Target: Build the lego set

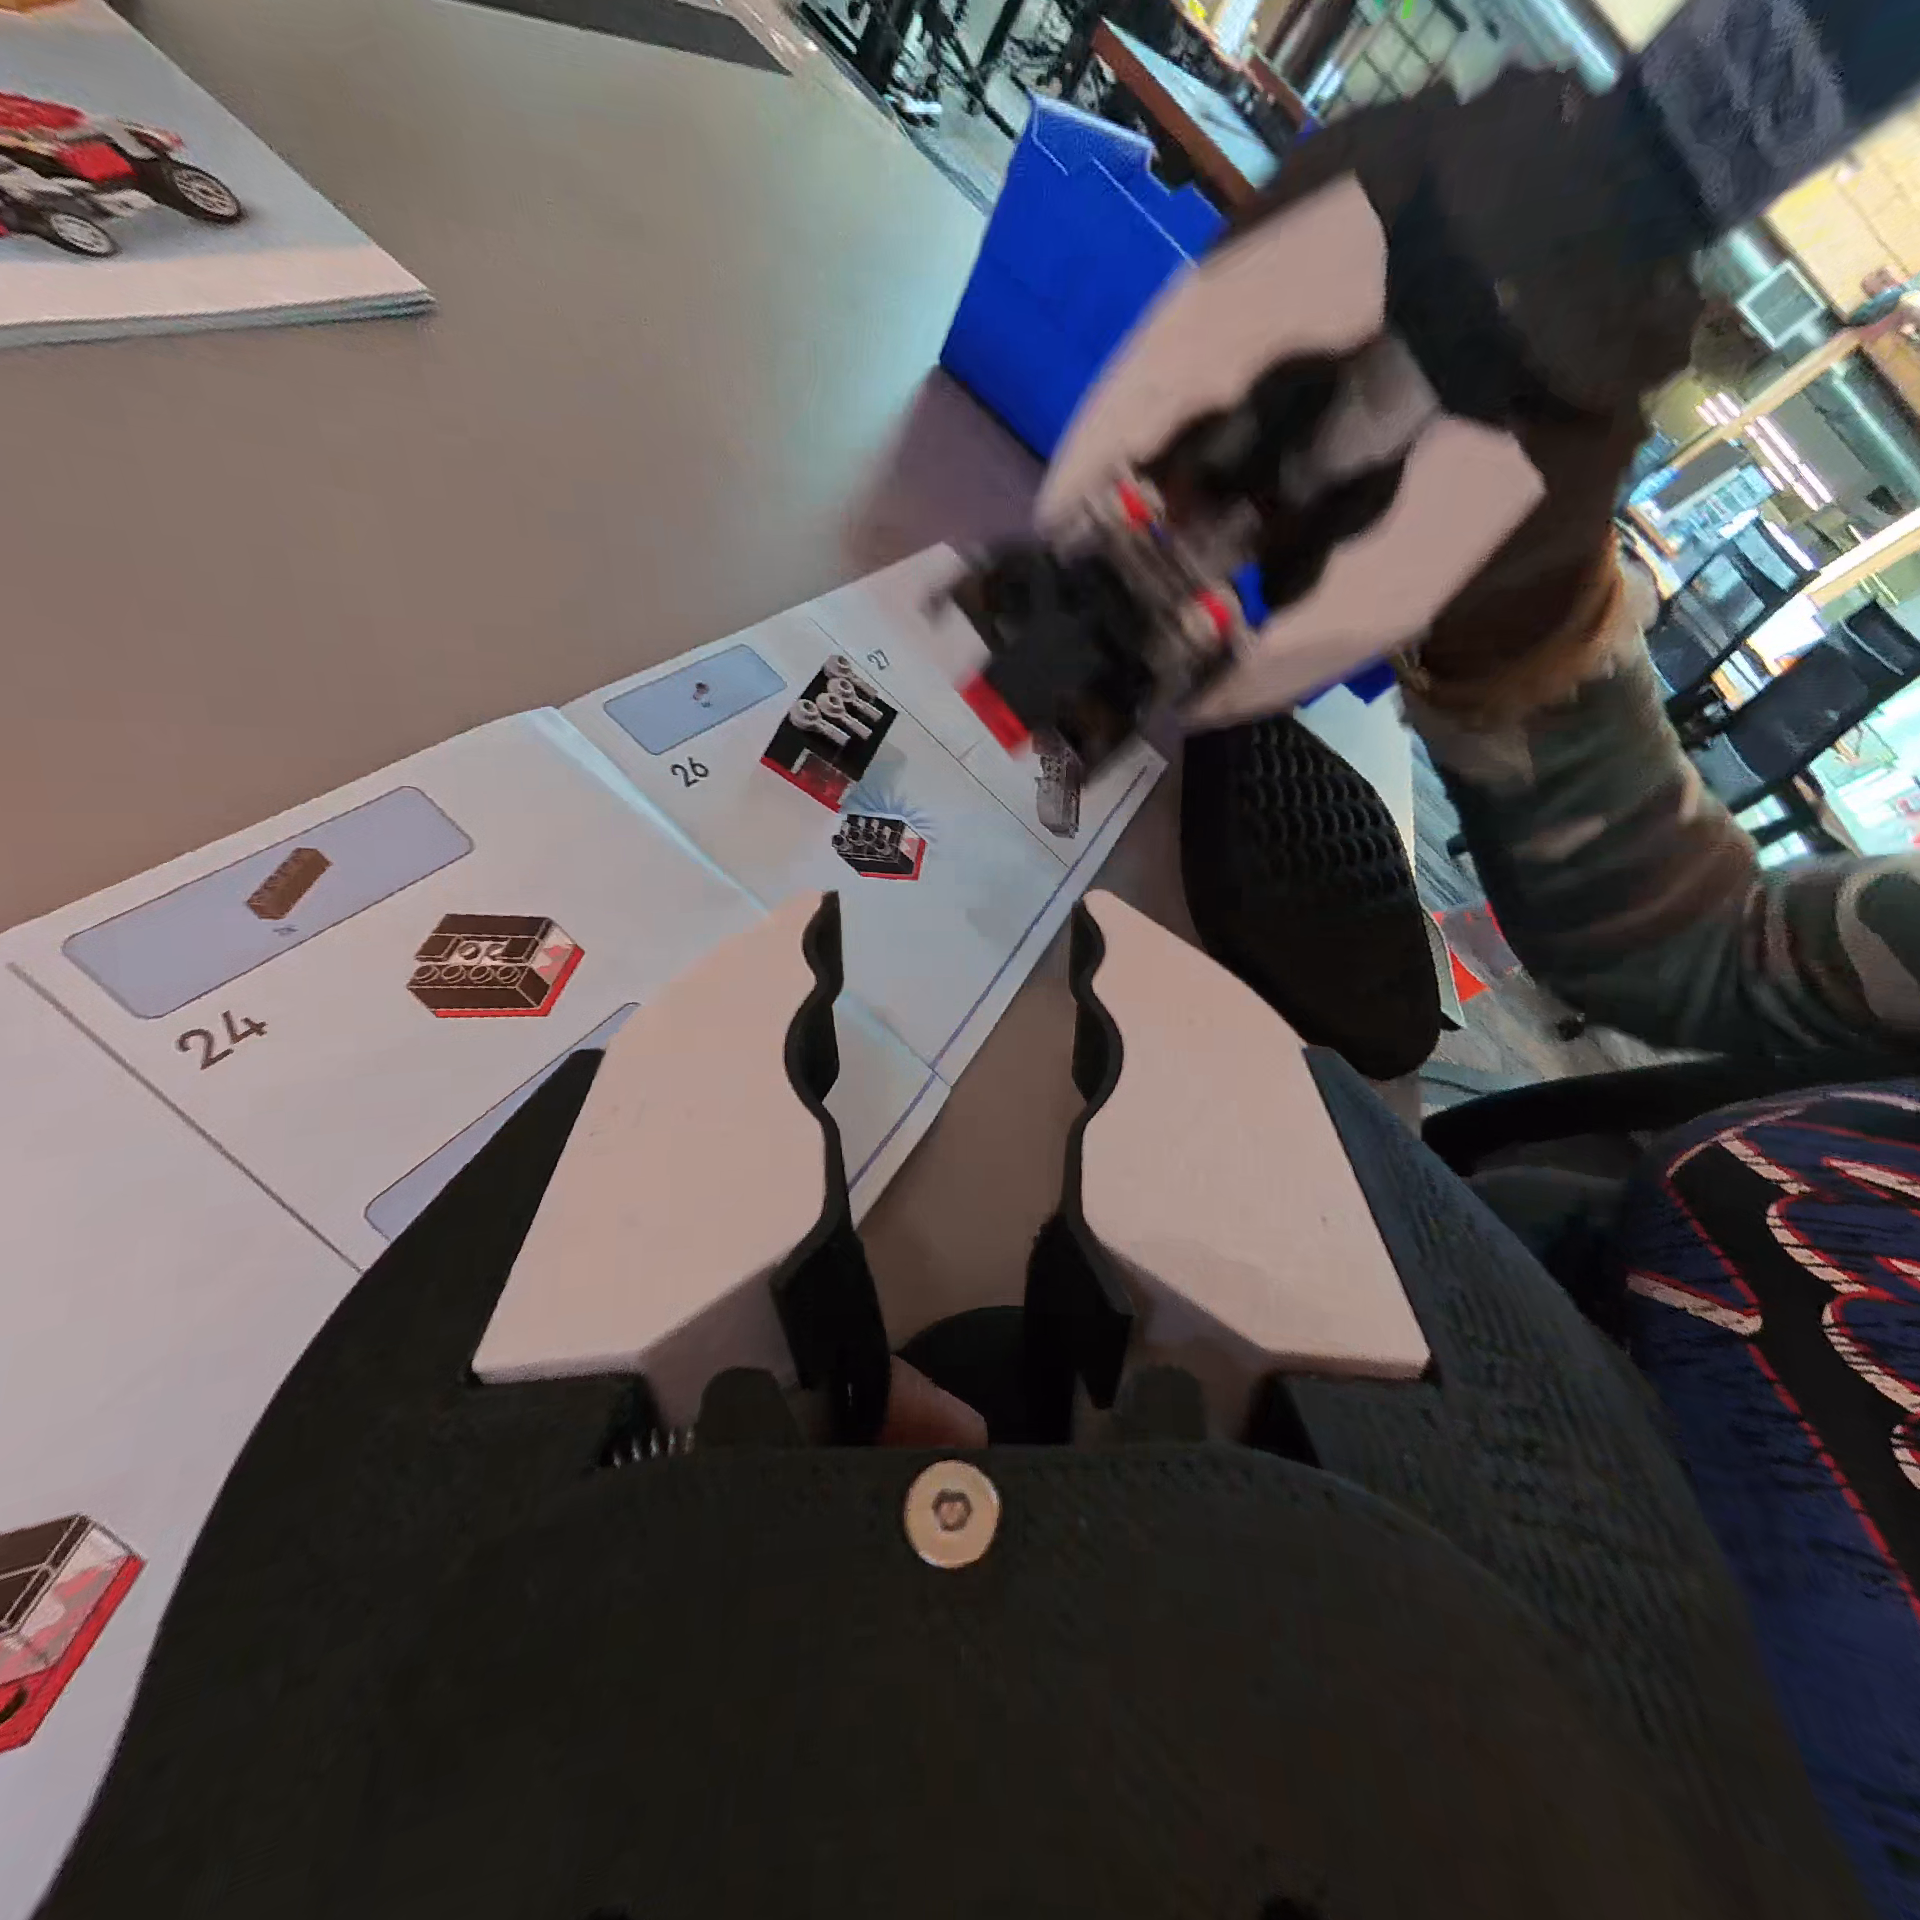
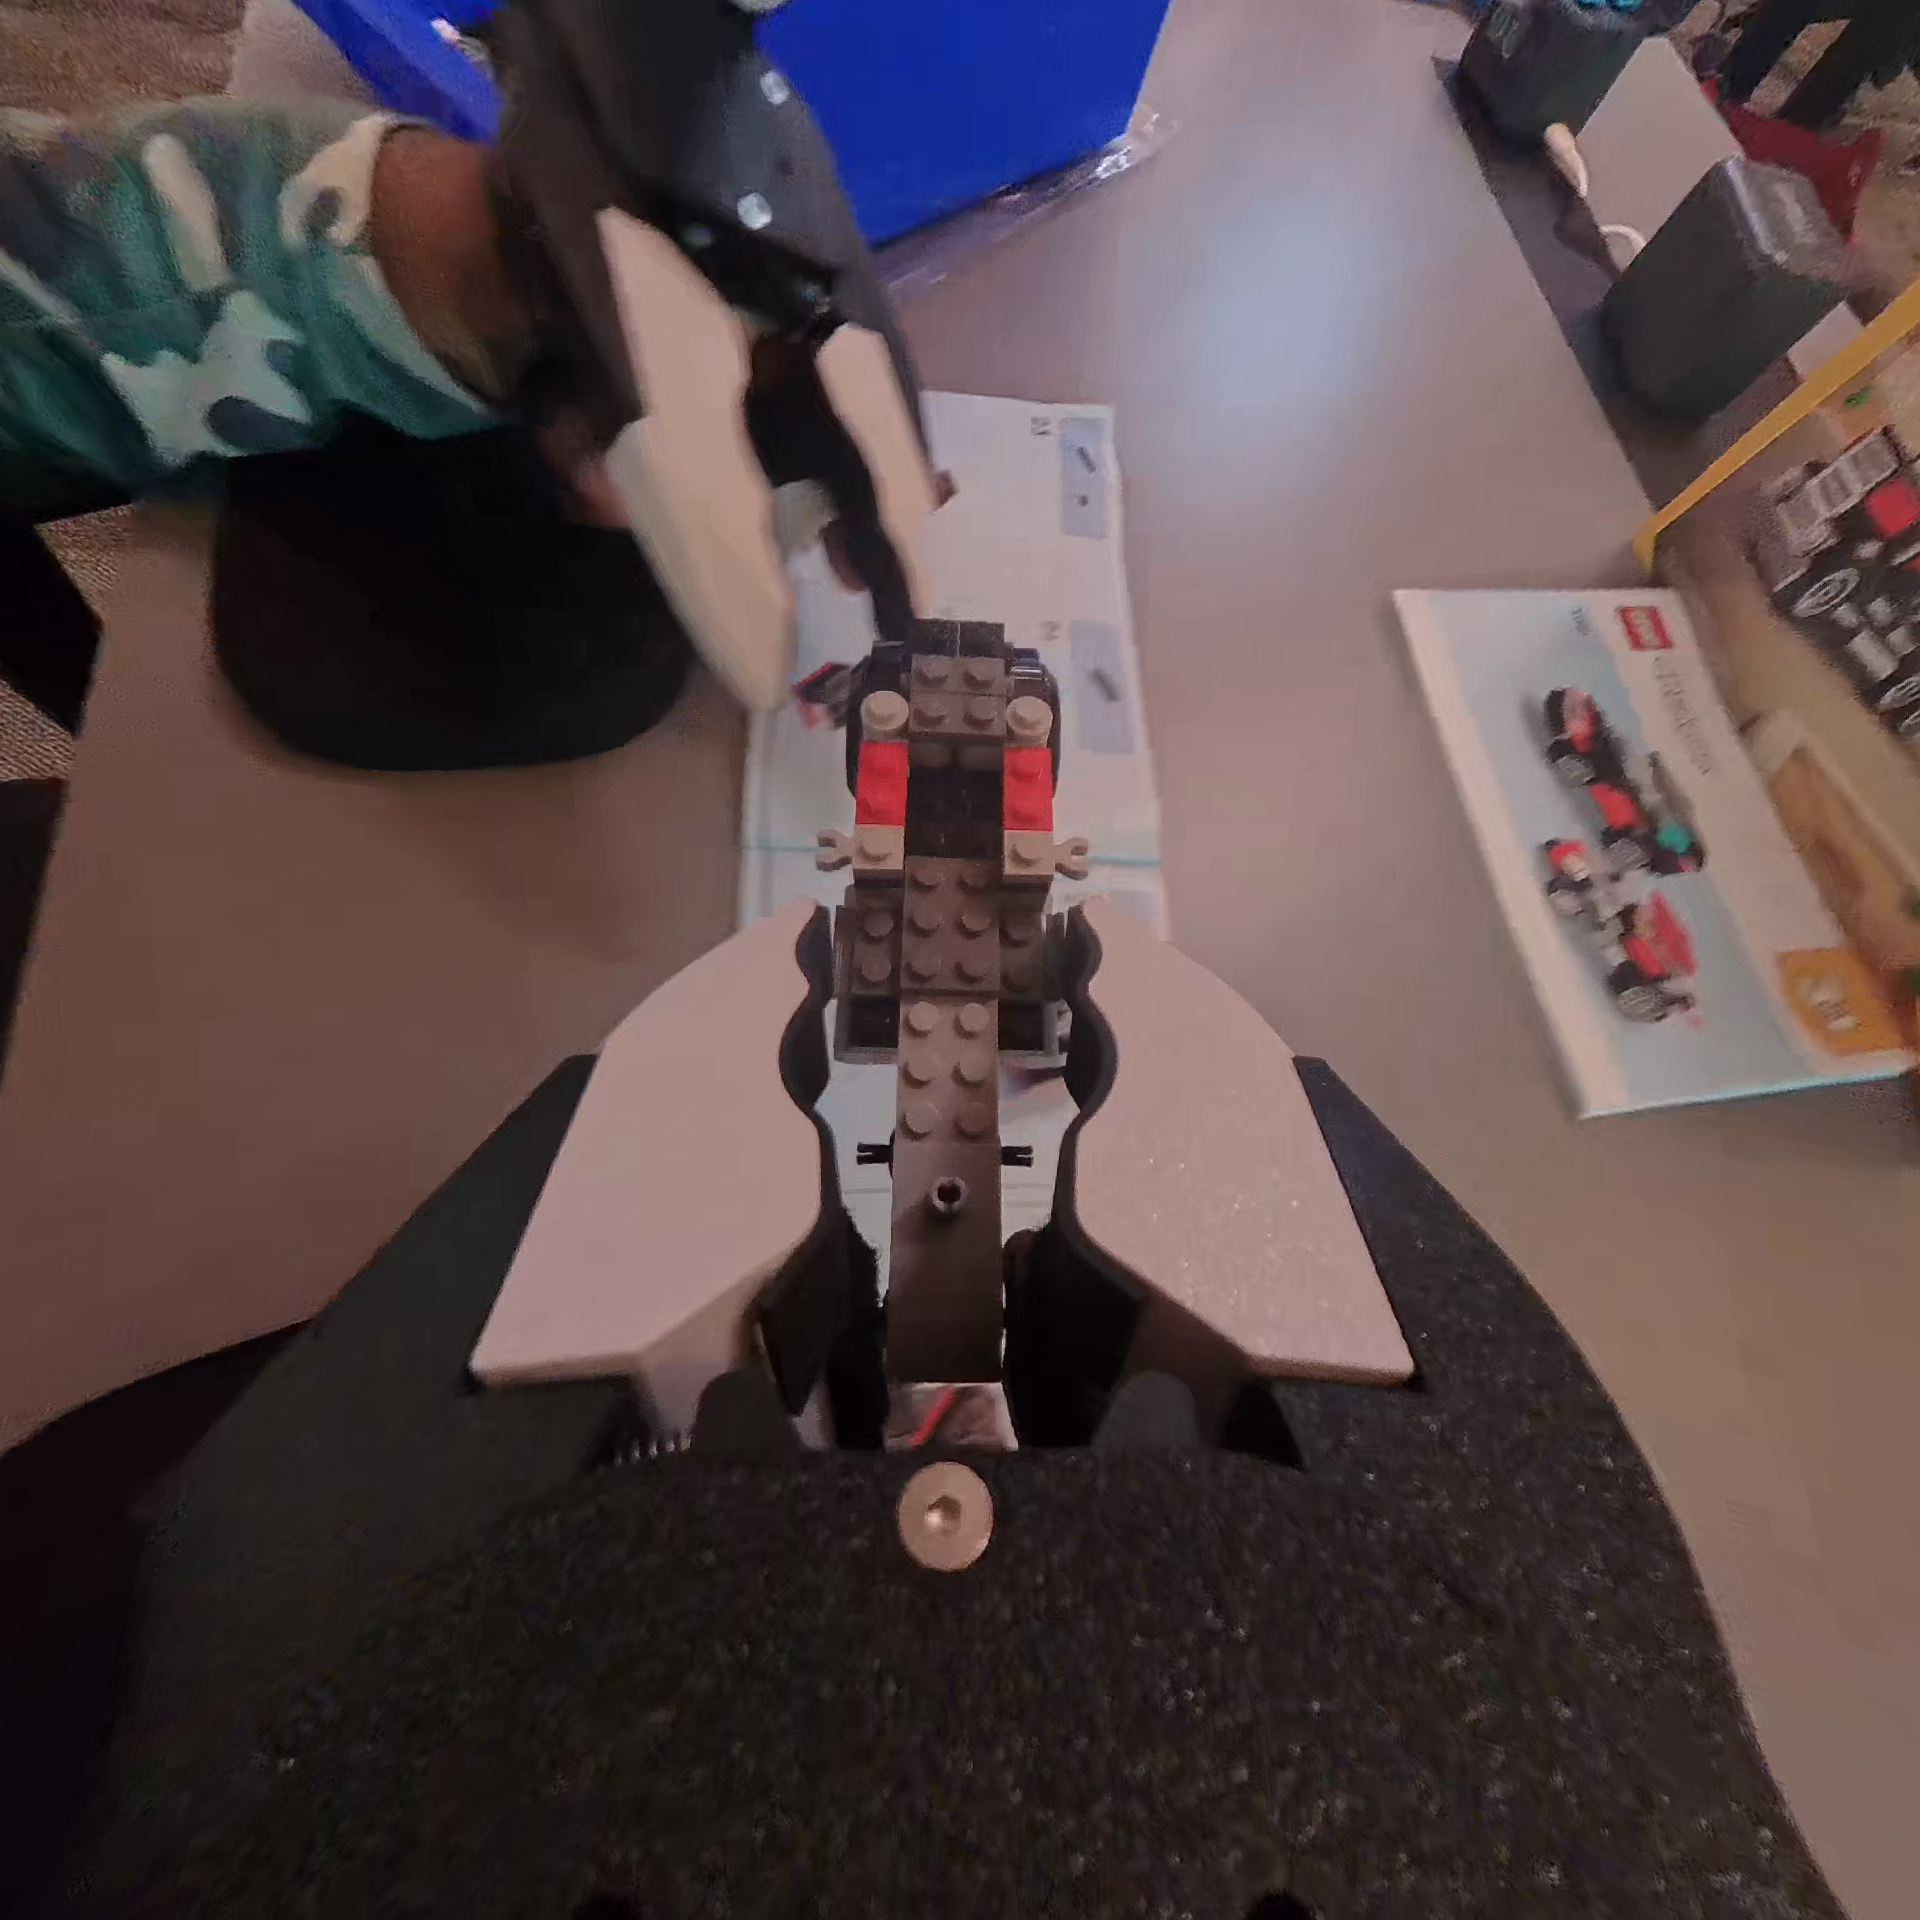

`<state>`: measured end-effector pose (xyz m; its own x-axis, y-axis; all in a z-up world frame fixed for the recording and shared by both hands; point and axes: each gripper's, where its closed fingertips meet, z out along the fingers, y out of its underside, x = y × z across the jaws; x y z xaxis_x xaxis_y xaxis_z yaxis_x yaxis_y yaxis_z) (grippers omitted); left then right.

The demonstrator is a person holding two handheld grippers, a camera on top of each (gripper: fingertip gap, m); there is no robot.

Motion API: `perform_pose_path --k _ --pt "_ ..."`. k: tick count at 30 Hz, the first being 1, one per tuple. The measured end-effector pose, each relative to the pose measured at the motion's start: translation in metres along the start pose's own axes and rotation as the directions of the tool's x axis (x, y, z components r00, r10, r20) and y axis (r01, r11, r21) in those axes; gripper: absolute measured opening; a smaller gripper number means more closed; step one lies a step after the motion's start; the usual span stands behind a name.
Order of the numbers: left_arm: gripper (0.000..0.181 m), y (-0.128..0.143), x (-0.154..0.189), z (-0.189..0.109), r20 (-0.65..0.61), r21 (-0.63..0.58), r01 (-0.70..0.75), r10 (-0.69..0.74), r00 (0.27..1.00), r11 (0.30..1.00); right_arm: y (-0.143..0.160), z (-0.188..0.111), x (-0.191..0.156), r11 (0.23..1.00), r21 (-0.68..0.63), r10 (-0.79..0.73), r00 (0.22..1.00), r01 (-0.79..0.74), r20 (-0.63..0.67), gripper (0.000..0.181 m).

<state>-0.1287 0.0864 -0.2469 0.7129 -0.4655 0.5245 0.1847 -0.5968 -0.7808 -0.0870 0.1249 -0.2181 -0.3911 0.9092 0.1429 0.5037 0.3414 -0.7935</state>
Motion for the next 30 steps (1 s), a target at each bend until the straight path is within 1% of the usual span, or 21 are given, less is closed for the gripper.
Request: perform_pose_path --k 3,6,8,9,12,14,16,18,20,22,23,24,27,28,30 --pt "0.042 -0.002 -0.004 -0.001 0.031 0.013 0.011 -0.012 0.999 1.0 0.021 0.003 -0.032 0.999 0.003 0.037 0.999 -0.037 -0.017 0.043" --pt "0.042 0.003 -0.003 0.003 0.043 -0.025 -0.015 0.016 0.999 1.0 0.041 0.017 -0.055 0.998 -0.032 0.055 0.998 -0.056 -0.013 0.043" --pt "0.042 0.006 -0.004 0.005 0.051 -0.053 -0.028 0.03 0.998 0.998 0.042 0.028 -0.069 0.998 -0.049 0.05 0.999 -0.049 0.013 0.043" --pt "0.042 0.007 -0.004 0.006 0.053 -0.06 -0.03 0.033 0.998 0.998 0.043 0.032 -0.073 0.997 -0.077 0.024 1.0 -0.023 0.012 0.043" --pt "0.042 0.006 -0.004 0.005 0.05 -0.054 -0.022 0.025 0.998 0.998 0.055 0.042 -0.083 0.978 -0.204 -0.042 0.999 0.046 0.025 0.044" --pt "0.041 0.005 -0.004 0.005 0.041 -0.046 -0.01 0.012 0.999 0.999 0.05 0.038 -0.086 0.983 -0.18 -0.03 0.998 0.039 0.05 0.045" --pt "0.041 0.005 -0.003 0.004 0.034 -0.042 -0.005 0.007 0.999 0.999 0.043 0.023 -0.081 0.993 -0.12 0.002 0.999 0.004 0.044 0.055" --pt "0.041 0.005 -0.003 0.004 0.029 -0.041 -0.006 0.007 1.0 0.999 0.043 -0.002 -0.07 0.994 -0.071 0.088 0.996 -0.086 0.026 0.056" --pt "0.042 0.005 -0.003 0.004 0.026 -0.043 -0.005 0.006 1.0 0.999 0.063 -0.028 -0.053 0.978 -0.117 0.17 0.984 -0.174 -0.049 0.048" --pt "0.042 0.005 -0.003 0.005 0.024 -0.046 -0.003 0.004 1.0 0.999 0.09 -0.047 -0.041 0.955 -0.203 0.192 0.971 -0.218 -0.139 0.031" --pt "0.041 0.006 -0.003 0.005 0.025 -0.05 -0.002 0.003 1.0 0.999 0.102 -0.052 -0.037 0.942 -0.242 0.192 0.964 -0.233 -0.182 0.028" --pt "0.041 0.006 -0.003 0.005 0.026 -0.055 -0.002 0.004 1.0 0.998 0.111 -0.054 -0.034 0.931 -0.269 0.191 0.958 -0.247 -0.216 0.029" --pt "0.041 0.009 -0.003 0.007 0.035 -0.077 -0.012 0.015 0.999 0.997 0.122 -0.048 -0.025 0.904 -0.298 0.228 0.936 -0.306 -0.269 0.048" --pt "0.041 0.01 -0.004 0.008 0.04 -0.084 -0.016 0.019 0.999 0.996 0.123 -0.042 -0.026 0.898 -0.305 0.246 0.936 -0.318 -0.252 0.055" --pt "0.041 0.011 -0.004 0.008 0.044 -0.094 -0.02 0.025 0.999 0.995 0.124 -0.032 -0.025 0.897 -0.318 0.239 0.943 -0.305 -0.231 0.057"
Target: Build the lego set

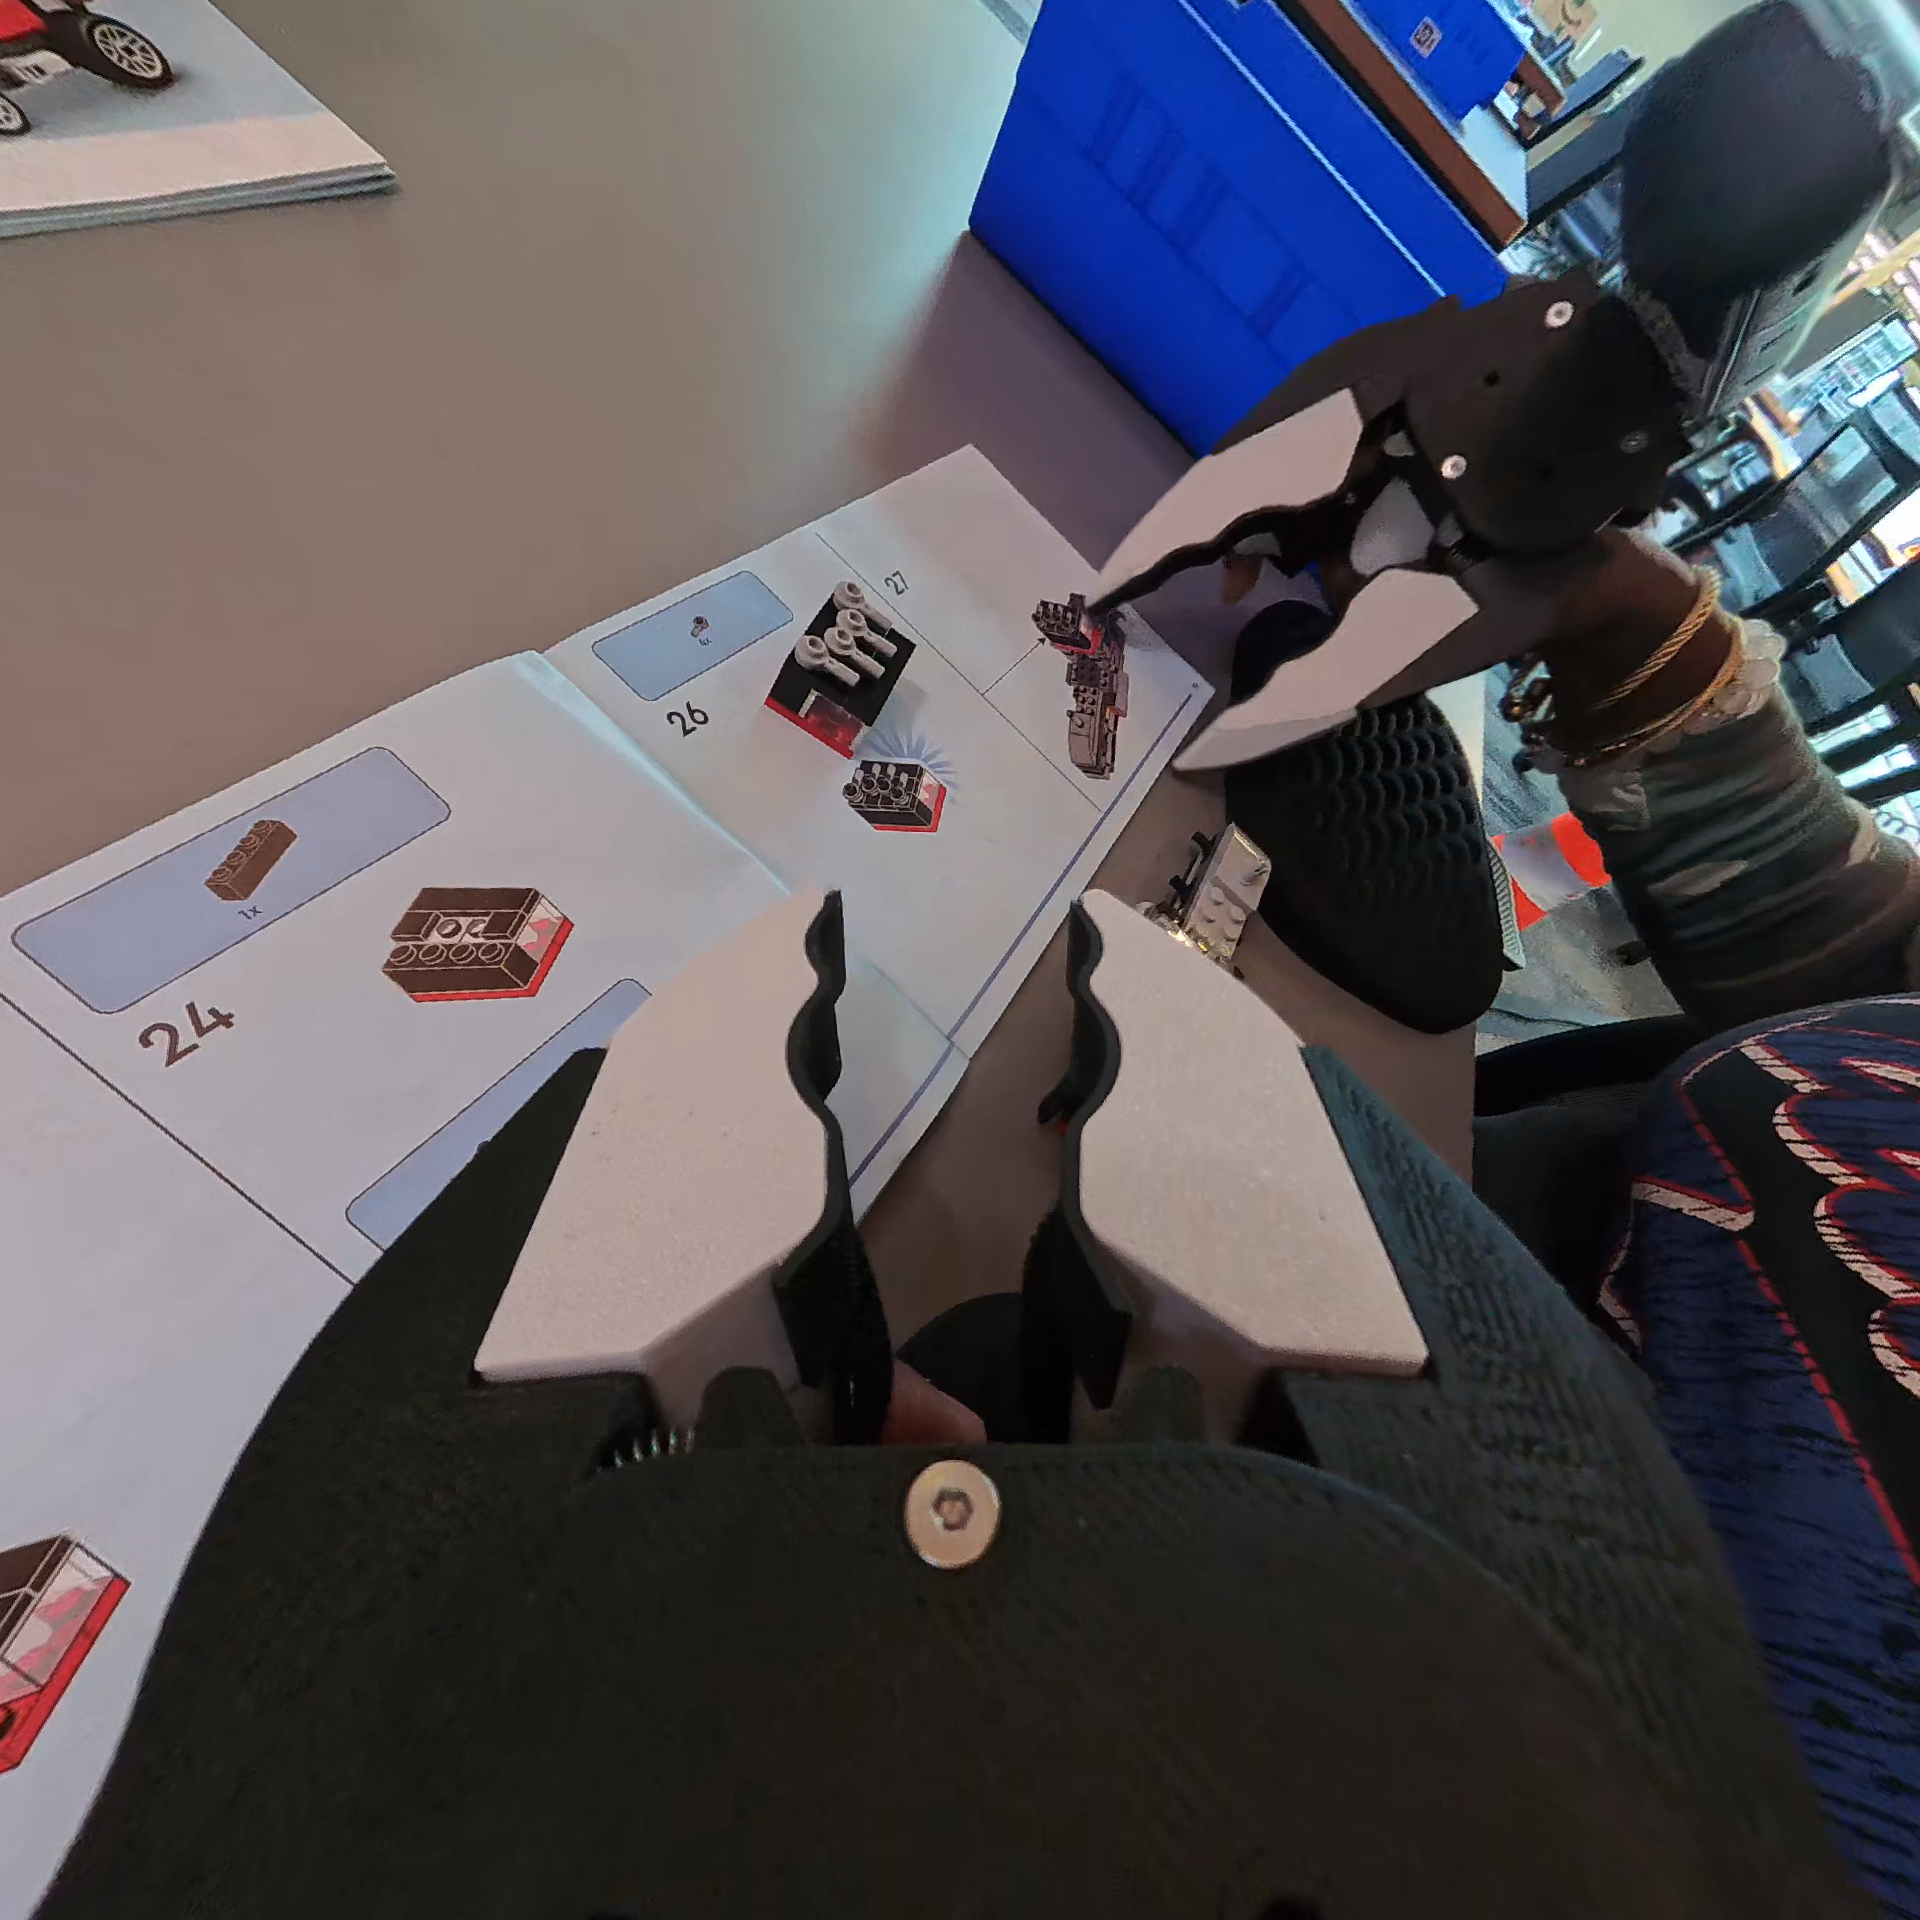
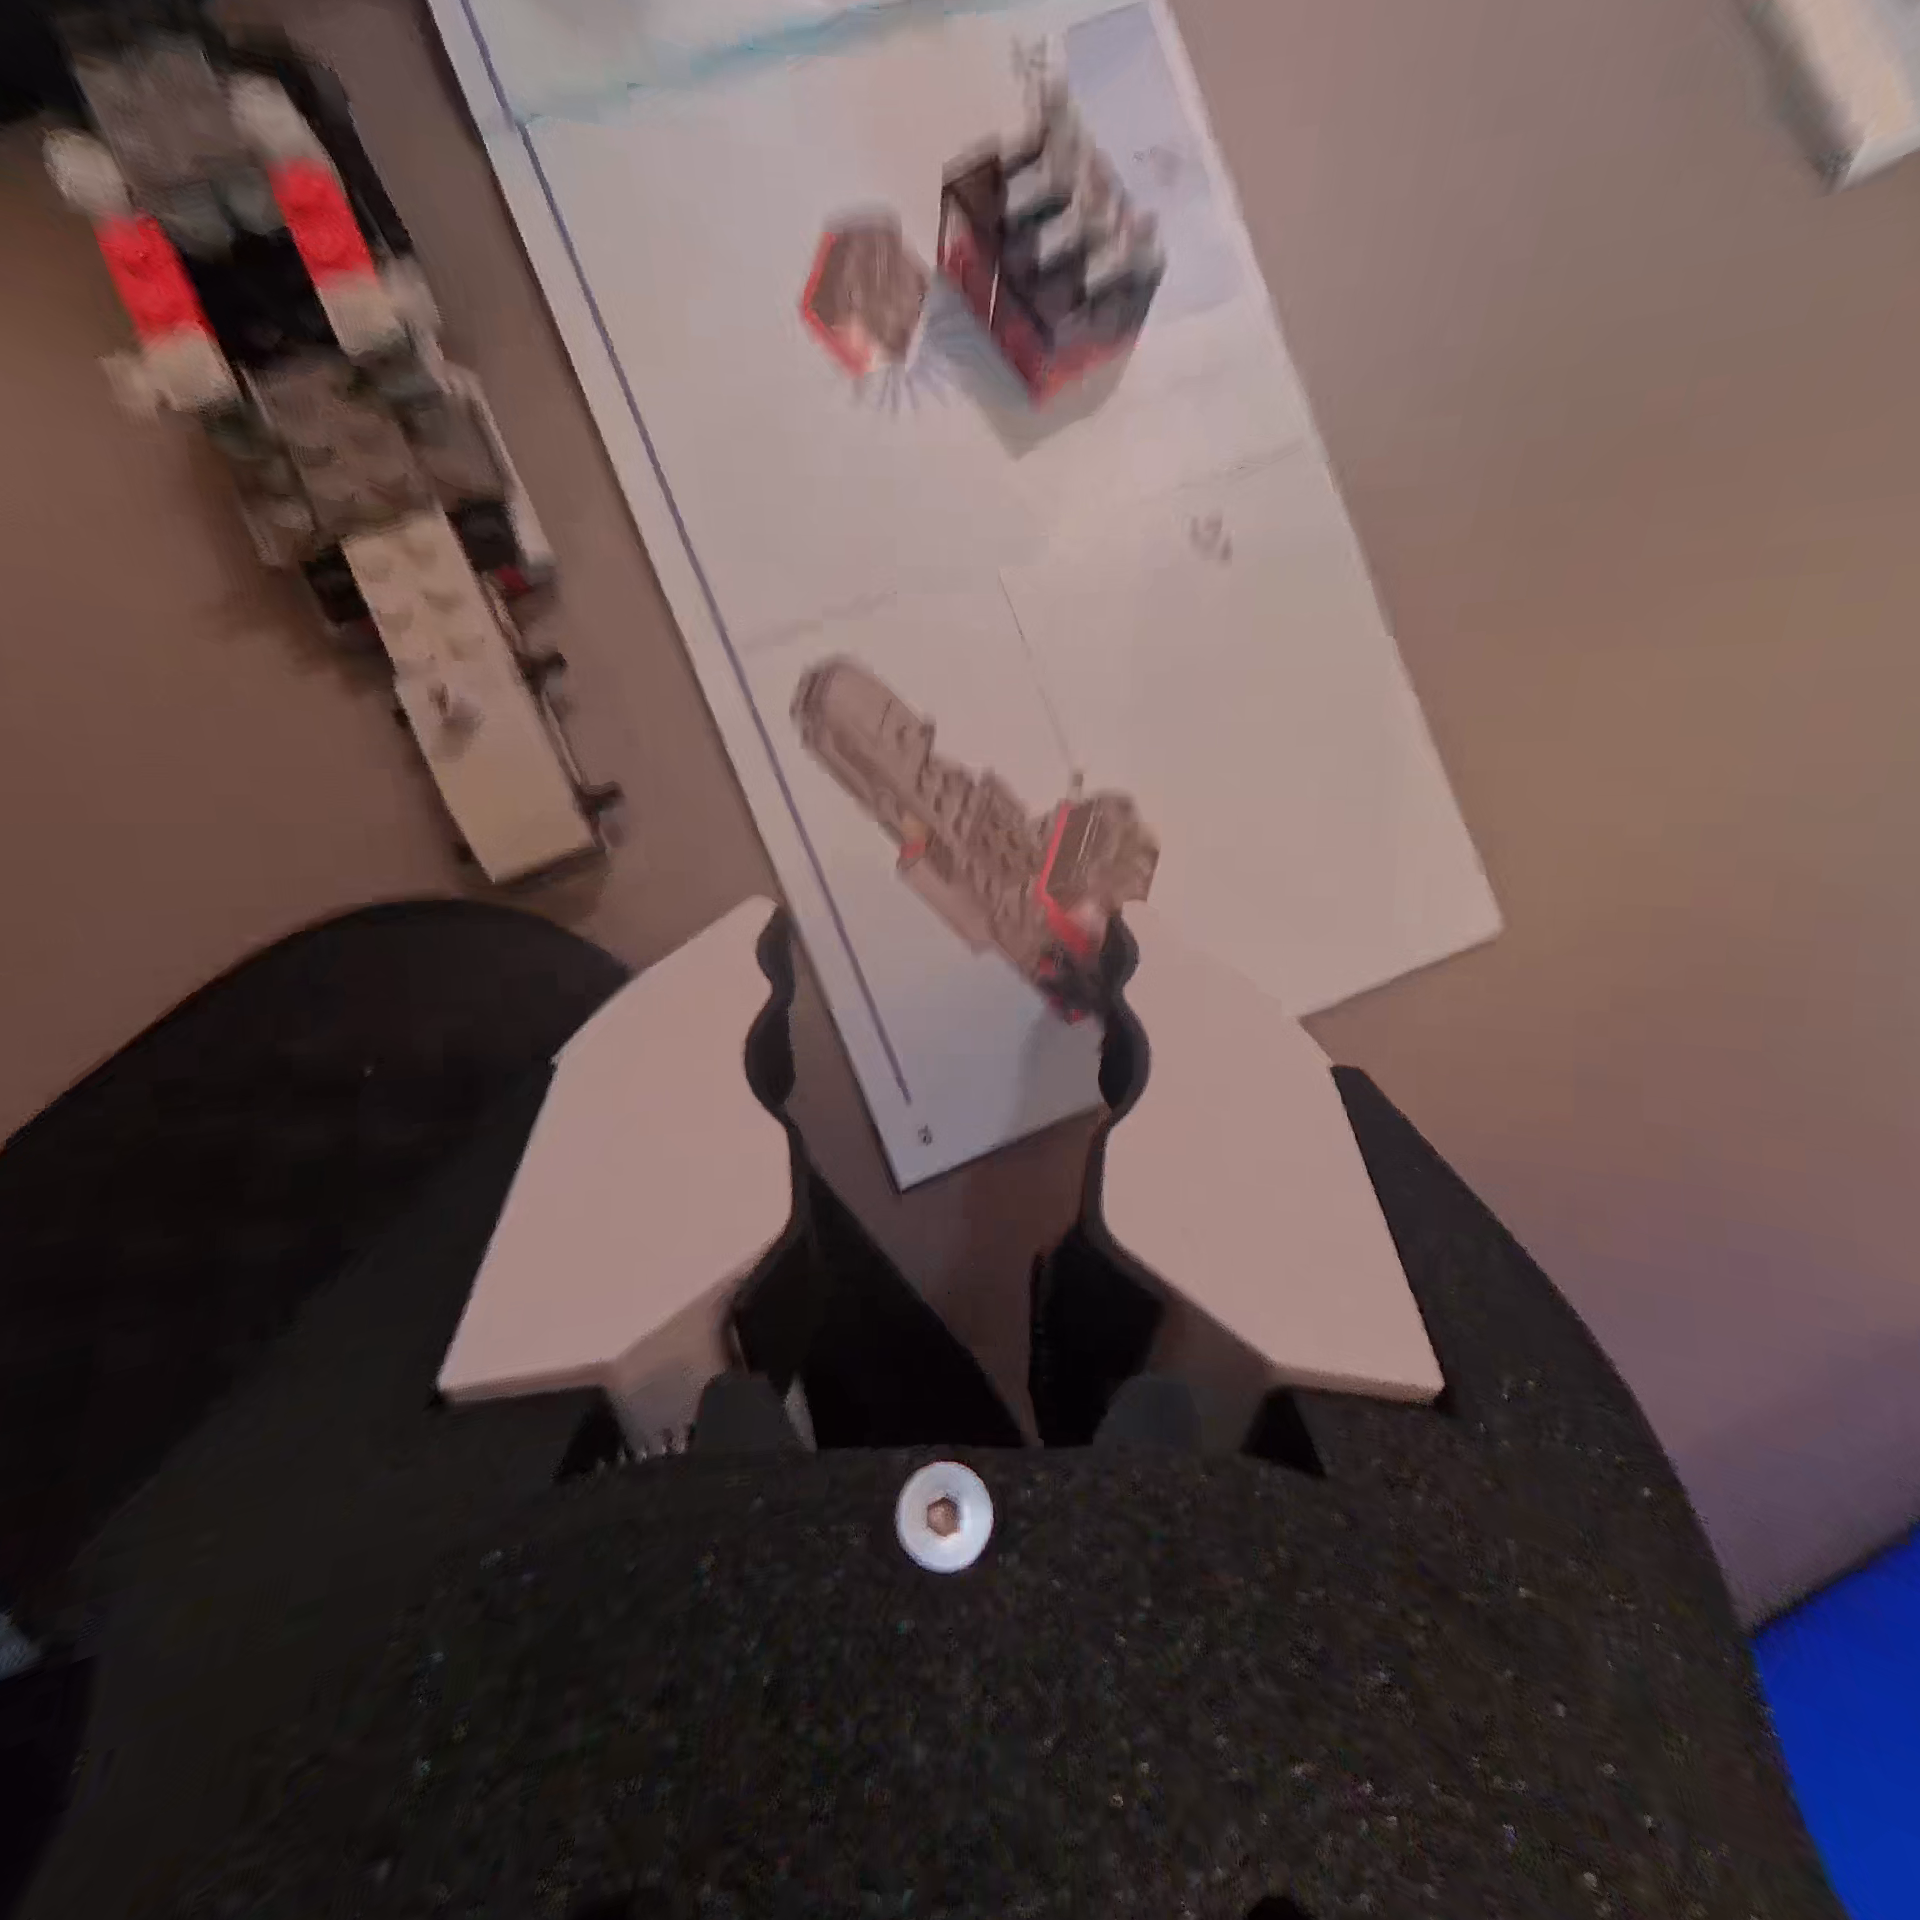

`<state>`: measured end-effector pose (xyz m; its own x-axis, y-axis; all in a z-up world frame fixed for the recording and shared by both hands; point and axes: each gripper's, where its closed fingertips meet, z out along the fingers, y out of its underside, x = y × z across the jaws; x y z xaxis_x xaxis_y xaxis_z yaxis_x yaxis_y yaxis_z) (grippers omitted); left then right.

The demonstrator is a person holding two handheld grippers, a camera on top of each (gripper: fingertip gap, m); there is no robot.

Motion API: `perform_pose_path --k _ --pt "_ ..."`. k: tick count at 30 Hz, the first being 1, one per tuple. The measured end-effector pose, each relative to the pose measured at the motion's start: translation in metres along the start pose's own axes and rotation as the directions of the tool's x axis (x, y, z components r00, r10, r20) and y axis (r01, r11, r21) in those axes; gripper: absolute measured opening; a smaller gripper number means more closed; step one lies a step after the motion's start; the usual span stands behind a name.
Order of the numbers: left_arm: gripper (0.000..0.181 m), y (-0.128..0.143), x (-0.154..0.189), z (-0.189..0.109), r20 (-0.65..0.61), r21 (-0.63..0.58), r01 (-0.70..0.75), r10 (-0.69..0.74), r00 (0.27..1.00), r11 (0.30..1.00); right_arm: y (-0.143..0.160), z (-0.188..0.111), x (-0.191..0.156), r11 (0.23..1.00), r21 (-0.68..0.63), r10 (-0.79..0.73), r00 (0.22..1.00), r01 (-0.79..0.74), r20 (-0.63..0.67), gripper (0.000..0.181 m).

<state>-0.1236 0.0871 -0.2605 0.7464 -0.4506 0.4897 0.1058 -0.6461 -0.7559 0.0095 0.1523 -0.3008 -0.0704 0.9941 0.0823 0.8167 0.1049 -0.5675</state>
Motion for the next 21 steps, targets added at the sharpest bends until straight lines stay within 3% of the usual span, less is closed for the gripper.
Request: perform_pose_path --k 5,9,11,15,17,21 --pt "0.041 -0.002 0.001 -0.002 -0.014 0.019 0.01 -0.009 1.0 1.0 -0.003 0.003 0.033 0.999 0.021 -0.027 0.995 0.03 -0.098 0.048" --pt "0.041 -0.002 0.002 -0.002 -0.026 0.02 0.009 -0.008 1.0 1.0 -0.005 0.002 0.033 0.999 0.029 -0.038 0.998 0.039 -0.051 0.054" --pt "0.041 -0.002 0.003 -0.002 -0.031 0.017 0.003 -0.003 1.0 1.0 -0.015 -0.005 0.018 0.992 0.099 -0.076 0.997 0.074 0.016 0.053" --pt "0.04 -0.001 0.004 -0.002 -0.04 0.014 0.007 -0.006 0.999 1.0 -0.021 -0.018 -0.051 0.975 0.183 -0.178 0.929 0.124 0.324 0.057" --pt "0.04 -0.001 0.004 -0.002 -0.041 0.012 0.008 -0.008 0.999 1.0 -0.014 -0.009 -0.065 0.977 0.13 -0.201 0.925 0.167 0.324 0.057" --pt "0.04 -0.001 0.004 -0.001 -0.034 0.007 0.004 -0.004 0.999 1.0 -0.025 0.0 -0.073 0.966 0.157 -0.239 0.935 0.203 0.261 0.041"
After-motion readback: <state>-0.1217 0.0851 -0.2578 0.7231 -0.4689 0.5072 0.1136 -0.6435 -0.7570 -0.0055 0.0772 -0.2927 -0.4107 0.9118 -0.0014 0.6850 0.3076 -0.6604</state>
